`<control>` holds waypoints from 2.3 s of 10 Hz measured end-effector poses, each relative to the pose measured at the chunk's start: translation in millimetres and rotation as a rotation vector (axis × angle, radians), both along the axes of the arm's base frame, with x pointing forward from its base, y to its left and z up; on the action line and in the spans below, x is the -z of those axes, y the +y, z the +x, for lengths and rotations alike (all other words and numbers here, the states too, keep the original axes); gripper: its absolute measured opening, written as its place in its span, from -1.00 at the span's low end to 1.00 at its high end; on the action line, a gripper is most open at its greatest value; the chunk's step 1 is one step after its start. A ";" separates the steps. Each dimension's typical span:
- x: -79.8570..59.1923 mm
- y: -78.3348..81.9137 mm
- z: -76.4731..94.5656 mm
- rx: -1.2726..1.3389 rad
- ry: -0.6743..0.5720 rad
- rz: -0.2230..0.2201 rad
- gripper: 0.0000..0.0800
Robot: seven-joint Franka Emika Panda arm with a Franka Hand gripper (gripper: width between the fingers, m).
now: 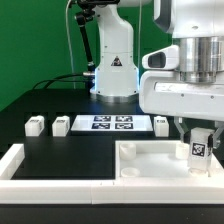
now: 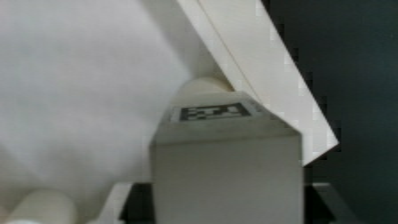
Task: Assemble square table
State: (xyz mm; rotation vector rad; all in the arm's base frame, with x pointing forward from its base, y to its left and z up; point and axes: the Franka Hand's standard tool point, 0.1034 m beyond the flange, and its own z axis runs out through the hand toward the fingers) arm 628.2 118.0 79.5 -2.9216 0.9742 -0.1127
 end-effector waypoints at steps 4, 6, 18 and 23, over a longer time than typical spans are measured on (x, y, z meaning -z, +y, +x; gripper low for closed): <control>1.3 -3.7 -1.2 0.362 0.032 0.056 -0.27; 3.1 -8.0 0.0 0.690 0.054 0.134 -0.27; 5.9 -2.2 -2.5 0.221 0.049 0.092 0.62; 2.2 -3.6 -0.8 -0.154 0.047 0.056 0.36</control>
Offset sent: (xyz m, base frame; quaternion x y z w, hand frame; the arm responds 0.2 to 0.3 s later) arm -0.0025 -0.0059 -0.0063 0.0078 -0.0436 0.2880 0.9566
